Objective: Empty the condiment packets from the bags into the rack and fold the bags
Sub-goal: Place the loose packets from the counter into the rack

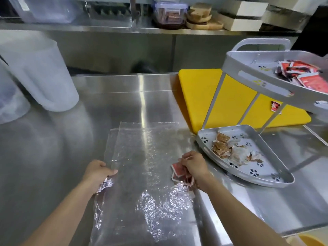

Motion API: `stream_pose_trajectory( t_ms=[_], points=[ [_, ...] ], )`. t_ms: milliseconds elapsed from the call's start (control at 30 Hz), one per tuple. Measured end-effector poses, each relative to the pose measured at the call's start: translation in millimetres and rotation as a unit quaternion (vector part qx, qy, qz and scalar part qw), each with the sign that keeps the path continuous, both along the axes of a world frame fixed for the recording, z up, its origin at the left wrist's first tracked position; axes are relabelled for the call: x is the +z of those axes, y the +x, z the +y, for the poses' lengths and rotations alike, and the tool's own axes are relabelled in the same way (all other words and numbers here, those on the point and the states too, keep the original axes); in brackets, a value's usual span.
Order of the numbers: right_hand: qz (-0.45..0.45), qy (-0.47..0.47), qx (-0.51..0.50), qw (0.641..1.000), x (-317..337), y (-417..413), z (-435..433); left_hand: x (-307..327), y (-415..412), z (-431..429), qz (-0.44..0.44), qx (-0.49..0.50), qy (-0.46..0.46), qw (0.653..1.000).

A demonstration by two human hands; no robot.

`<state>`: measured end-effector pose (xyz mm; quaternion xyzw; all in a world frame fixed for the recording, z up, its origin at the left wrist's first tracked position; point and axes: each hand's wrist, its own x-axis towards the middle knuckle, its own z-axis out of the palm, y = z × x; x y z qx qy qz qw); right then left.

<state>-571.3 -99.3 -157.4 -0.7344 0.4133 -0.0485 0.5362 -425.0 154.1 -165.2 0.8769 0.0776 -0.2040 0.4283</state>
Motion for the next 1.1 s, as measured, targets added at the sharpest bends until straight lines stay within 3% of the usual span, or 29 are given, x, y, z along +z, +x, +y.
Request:
stream_pose_trajectory(
  t_ms=[300,433,533,633,700,800,1100],
  points=[
    [0.002,-0.014,0.044,0.999,-3,3,0,12,13,31,-0.020,0.019,0.088,0.996],
    [0.008,-0.128,0.073,0.989,4,-1,-4,26,11,16,-0.186,-0.070,0.251,0.948],
    [0.008,-0.231,0.109,0.967,4,-8,-5,35,-14,-20,-0.335,-0.160,0.193,0.908],
    [0.005,-0.310,0.188,0.932,-5,-13,-4,27,-50,-59,-0.402,-0.255,0.175,0.862],
    [0.029,-0.334,0.224,0.915,-13,-17,-5,9,-72,-77,-0.394,-0.339,0.192,0.832],
    [0.056,-0.313,0.220,0.922,-19,-21,-7,-25,-86,-83,-0.356,-0.413,0.235,0.805],
    [0.170,-0.286,0.230,0.914,-3,-17,-14,-44,-84,-78,-0.331,-0.423,0.261,0.802]
  ],
)
